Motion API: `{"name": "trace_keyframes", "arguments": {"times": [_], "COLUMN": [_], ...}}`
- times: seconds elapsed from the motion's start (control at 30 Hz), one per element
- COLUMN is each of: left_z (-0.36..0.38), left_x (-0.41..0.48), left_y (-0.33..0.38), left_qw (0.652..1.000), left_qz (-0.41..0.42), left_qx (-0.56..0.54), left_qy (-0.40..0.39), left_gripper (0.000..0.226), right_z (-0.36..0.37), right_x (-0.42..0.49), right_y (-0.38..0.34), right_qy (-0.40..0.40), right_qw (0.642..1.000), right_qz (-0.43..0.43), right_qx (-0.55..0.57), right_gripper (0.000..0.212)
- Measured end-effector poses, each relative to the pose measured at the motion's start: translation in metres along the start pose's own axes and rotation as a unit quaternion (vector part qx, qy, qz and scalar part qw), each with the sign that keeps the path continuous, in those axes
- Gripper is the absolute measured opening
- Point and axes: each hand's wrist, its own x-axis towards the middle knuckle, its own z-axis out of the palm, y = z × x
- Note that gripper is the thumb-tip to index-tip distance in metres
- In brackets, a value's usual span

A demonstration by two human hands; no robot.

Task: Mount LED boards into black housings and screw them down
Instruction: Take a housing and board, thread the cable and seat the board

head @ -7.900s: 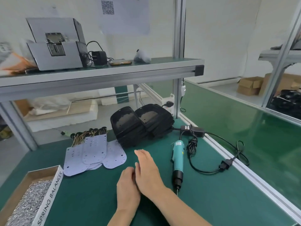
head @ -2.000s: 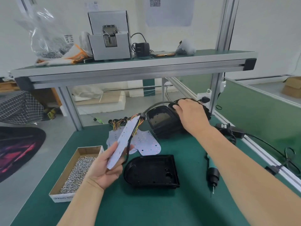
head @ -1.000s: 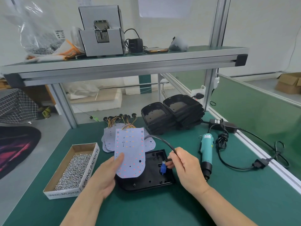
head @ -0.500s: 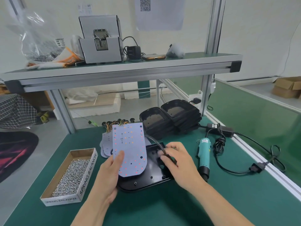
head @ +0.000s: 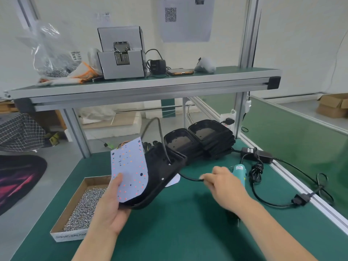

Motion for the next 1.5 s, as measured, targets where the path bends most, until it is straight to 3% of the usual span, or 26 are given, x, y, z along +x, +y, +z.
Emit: {"name": "trace_keyframes", "arguments": {"times": [0.1, 0.17, 0.23, 0.3, 0.4, 0.5, 0.57, 0.63, 0.73, 0.8, 0.83, 0.9, 0.97, 1.07, 1.13, 1.23, 1.3, 1.37, 1.43, 1.47, 1.5], "left_z": [-0.006, -0.006, -0.002, 0.004, 0.010, 0.013, 0.011, 0.009, 0.004, 0.001, 0.001, 0.001, 0.002, 0.002, 0.001, 0.003, 0.004, 0.003, 0.003, 0.003, 0.003], "left_x": [0.001, 0.002, 0.002, 0.001, -0.001, -0.004, -0.004, -0.004, -0.003, -0.004, -0.004, -0.007, -0.009, -0.009, -0.009, -0.009, -0.010, -0.009, -0.009, -0.008, -0.008], "left_y": [0.004, 0.003, -0.001, -0.008, -0.019, -0.024, -0.024, -0.021, -0.014, -0.011, -0.011, -0.014, -0.018, -0.023, -0.027, -0.031, -0.032, -0.031, -0.029, -0.028, -0.026], "left_qw": [1.000, 0.999, 0.999, 0.999, 0.998, 0.998, 0.998, 0.998, 0.997, 0.997, 0.996, 0.996, 0.995, 0.994, 0.993, 0.992, 0.993, 0.995, 0.996, 0.996, 0.996], "left_qz": [-0.001, -0.002, -0.008, -0.014, -0.021, -0.030, -0.026, -0.018, -0.003, -0.002, -0.002, -0.006, -0.005, -0.006, -0.014, -0.025, -0.028, -0.029, -0.028, -0.028, -0.028], "left_qx": [-0.030, -0.038, -0.025, -0.001, 0.024, 0.022, 0.011, -0.002, -0.018, -0.018, -0.012, 0.010, 0.030, 0.053, 0.056, 0.050, 0.032, 0.019, 0.016, 0.012, 0.002], "left_qy": [-0.002, -0.015, -0.027, -0.038, -0.049, -0.060, -0.064, -0.067, -0.075, -0.079, -0.084, -0.091, -0.091, -0.098, -0.107, -0.115, -0.107, -0.098, -0.088, -0.083, -0.080], "left_gripper": [0.035, 0.039, 0.044, 0.046, 0.046, 0.045, 0.043, 0.044, 0.034, 0.031, 0.031, 0.032, 0.031, 0.037, 0.042, 0.035, 0.032, 0.032, 0.032, 0.034, 0.037], "right_z": [0.000, -0.001, 0.001, -0.003, -0.009, -0.002, 0.002, 0.009, 0.025, 0.039, 0.043, 0.044, 0.033, 0.000, -0.022, -0.038, -0.039, -0.030, -0.012, -0.004, 0.005], "right_x": [0.009, 0.013, 0.017, 0.019, 0.021, 0.027, 0.031, 0.032, 0.029, 0.027, 0.028, 0.029, 0.031, 0.034, 0.039, 0.055, 0.060, 0.056, 0.051, 0.048, 0.045], "right_y": [0.022, 0.022, 0.011, -0.009, -0.047, -0.070, -0.072, -0.063, -0.044, -0.032, -0.027, -0.024, -0.025, -0.038, -0.050, -0.055, -0.049, -0.045, -0.045, -0.047, -0.048], "right_qy": [-0.041, -0.044, -0.004, 0.019, -0.032, -0.055, -0.014, 0.028, -0.009, -0.056, -0.078, -0.089, 0.000, 0.225, 0.256, 0.165, 0.026, -0.100, -0.134, -0.127, -0.116], "right_qw": [0.982, 0.978, 0.995, 0.983, 0.881, 0.792, 0.807, 0.881, 0.981, 0.998, 0.996, 0.996, 0.986, 0.886, 0.852, 0.810, 0.752, 0.711, 0.688, 0.704, 0.756], "right_qz": [0.109, 0.132, 0.092, 0.031, -0.025, -0.012, 0.002, -0.018, -0.045, -0.014, 0.004, 0.027, 0.063, 0.091, 0.054, 0.090, 0.151, 0.159, 0.142, 0.136, 0.129], "right_qx": [-0.152, -0.153, -0.030, 0.183, 0.472, 0.608, 0.590, 0.471, 0.189, 0.005, -0.032, -0.003, 0.153, 0.396, 0.454, 0.555, 0.641, 0.677, 0.699, 0.685, 0.632], "right_gripper": [0.034, 0.032, 0.047, 0.063, 0.053, 0.035, 0.030, 0.032, 0.038, 0.049, 0.051, 0.057, 0.058, 0.035, 0.025, 0.037, 0.034, 0.024, 0.045, 0.054, 0.061]}}
